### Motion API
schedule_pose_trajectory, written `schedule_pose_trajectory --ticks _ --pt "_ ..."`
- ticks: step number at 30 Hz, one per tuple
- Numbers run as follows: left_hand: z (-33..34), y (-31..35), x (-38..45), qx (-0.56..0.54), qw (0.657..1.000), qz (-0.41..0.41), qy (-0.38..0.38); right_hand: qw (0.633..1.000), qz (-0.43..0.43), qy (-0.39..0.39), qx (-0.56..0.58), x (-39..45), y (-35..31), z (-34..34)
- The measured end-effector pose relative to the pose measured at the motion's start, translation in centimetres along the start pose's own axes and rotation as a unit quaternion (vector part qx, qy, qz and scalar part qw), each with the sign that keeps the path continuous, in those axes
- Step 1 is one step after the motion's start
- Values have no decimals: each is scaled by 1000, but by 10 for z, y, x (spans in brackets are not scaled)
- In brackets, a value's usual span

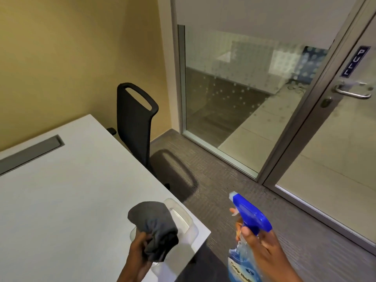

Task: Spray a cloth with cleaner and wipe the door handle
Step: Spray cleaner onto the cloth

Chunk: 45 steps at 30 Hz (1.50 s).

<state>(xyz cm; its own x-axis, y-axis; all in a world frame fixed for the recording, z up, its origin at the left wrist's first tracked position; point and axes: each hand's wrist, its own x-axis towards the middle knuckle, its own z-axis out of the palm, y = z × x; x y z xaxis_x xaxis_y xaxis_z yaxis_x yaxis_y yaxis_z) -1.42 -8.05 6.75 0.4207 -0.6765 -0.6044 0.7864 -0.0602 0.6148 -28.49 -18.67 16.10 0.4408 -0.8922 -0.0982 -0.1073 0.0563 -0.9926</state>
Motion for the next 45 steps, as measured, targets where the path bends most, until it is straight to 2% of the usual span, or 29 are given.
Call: schedule_pose_trajectory --ticks 4,8,14,17,21,33,40,45 --pt "10 7 -11 -65 992 -46 -93 999 6 -45 -26 -4 -12 3" --pt "23 11 -21 -117 978 -80 -152 996 22 -70 -48 -10 -21 3" --pt "52 3 -28 -142 961 -144 -189 993 20 -81 -80 -21 -28 1" --pt "61 -6 -33 -117 958 -152 -211 991 20 -97 -86 -27 -34 2" --pt "65 -10 -31 -20 954 -159 -251 992 21 -86 -94 -34 -39 7" --pt "81 -9 -6 121 963 -102 -220 994 42 -44 -96 -44 -49 19" --pt "77 -11 -1 121 964 -109 -212 993 40 -38 -107 -46 -47 19" --pt "82 -10 -2 62 968 -119 -213 991 29 -47 -120 -46 -45 20"
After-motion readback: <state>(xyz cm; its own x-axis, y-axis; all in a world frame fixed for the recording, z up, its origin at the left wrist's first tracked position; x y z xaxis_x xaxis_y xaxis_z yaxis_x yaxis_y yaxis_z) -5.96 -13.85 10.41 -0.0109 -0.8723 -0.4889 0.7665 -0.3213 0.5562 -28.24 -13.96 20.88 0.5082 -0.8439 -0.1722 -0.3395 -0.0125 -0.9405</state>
